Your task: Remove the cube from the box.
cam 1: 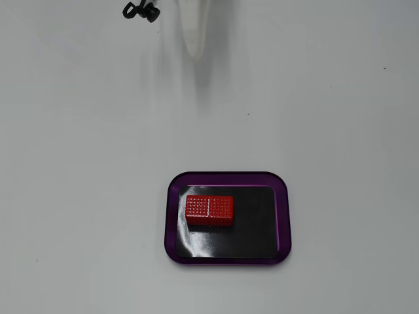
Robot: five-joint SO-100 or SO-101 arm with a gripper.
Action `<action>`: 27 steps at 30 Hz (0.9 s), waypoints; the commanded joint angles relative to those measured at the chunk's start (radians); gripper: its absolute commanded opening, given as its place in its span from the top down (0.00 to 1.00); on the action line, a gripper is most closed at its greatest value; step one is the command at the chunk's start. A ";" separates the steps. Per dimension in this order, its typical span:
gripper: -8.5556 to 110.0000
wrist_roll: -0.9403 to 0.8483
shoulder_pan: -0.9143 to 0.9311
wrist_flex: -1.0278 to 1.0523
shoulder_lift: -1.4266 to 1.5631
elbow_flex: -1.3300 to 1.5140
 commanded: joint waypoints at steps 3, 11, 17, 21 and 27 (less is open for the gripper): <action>0.93 0.078 0.008 -0.035 0.011 -0.127; 0.93 0.087 0.006 -0.028 -0.316 -0.532; 0.93 0.072 0.006 -0.023 -0.785 -0.881; 0.92 -0.023 0.003 -0.018 -1.065 -1.078; 0.83 -0.032 -0.005 0.097 -1.439 -1.364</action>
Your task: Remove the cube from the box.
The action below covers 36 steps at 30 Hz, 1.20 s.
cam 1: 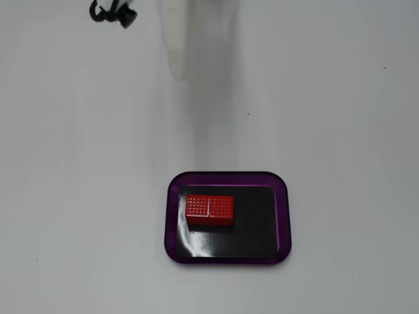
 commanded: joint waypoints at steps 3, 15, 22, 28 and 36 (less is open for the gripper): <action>0.77 -0.003 -0.003 0.123 -0.268 -0.299; 0.72 -0.002 -0.005 0.241 -0.778 -0.713; 0.72 0.000 -0.006 0.241 -0.910 -0.793; 0.72 0.000 -0.011 0.230 -0.937 -0.807; 0.72 -0.002 -0.120 0.229 -0.939 -0.807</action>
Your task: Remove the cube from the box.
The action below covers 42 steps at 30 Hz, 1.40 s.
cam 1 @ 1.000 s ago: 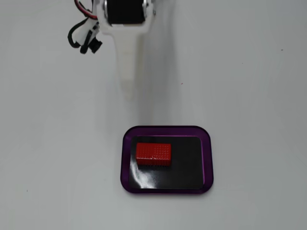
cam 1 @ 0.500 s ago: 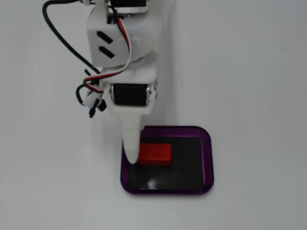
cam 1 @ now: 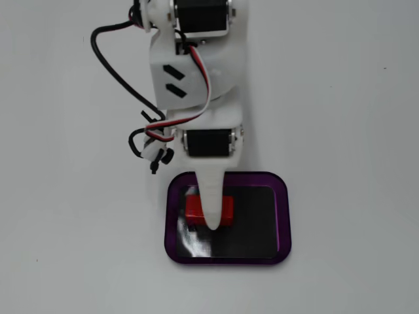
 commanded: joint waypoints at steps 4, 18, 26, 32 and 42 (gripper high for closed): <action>0.72 -0.003 -0.048 -0.008 -0.005 -0.038; 0.72 -0.009 0.002 -0.064 -0.052 -0.038; 0.72 -0.012 0.044 -0.063 -0.052 -0.069; 0.75 -0.017 0.038 -0.064 -0.054 -0.069; 0.86 -0.020 0.032 -0.064 -0.054 -0.069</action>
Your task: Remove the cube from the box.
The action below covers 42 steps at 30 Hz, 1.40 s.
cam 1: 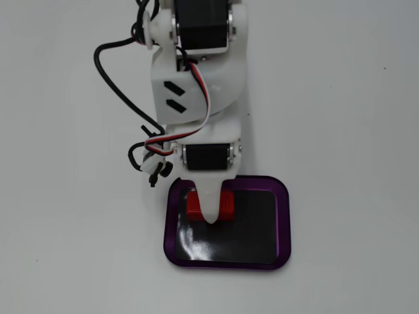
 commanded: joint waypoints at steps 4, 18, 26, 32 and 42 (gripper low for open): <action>0.93 -0.031 0.003 -0.011 0.014 -0.034; 0.93 -0.031 0.000 0.091 0.196 -0.126; 0.93 -0.017 -0.002 0.124 0.515 -0.052; 0.93 -0.025 0.002 0.075 0.772 0.276; 0.93 -0.032 -0.054 -0.310 1.055 1.091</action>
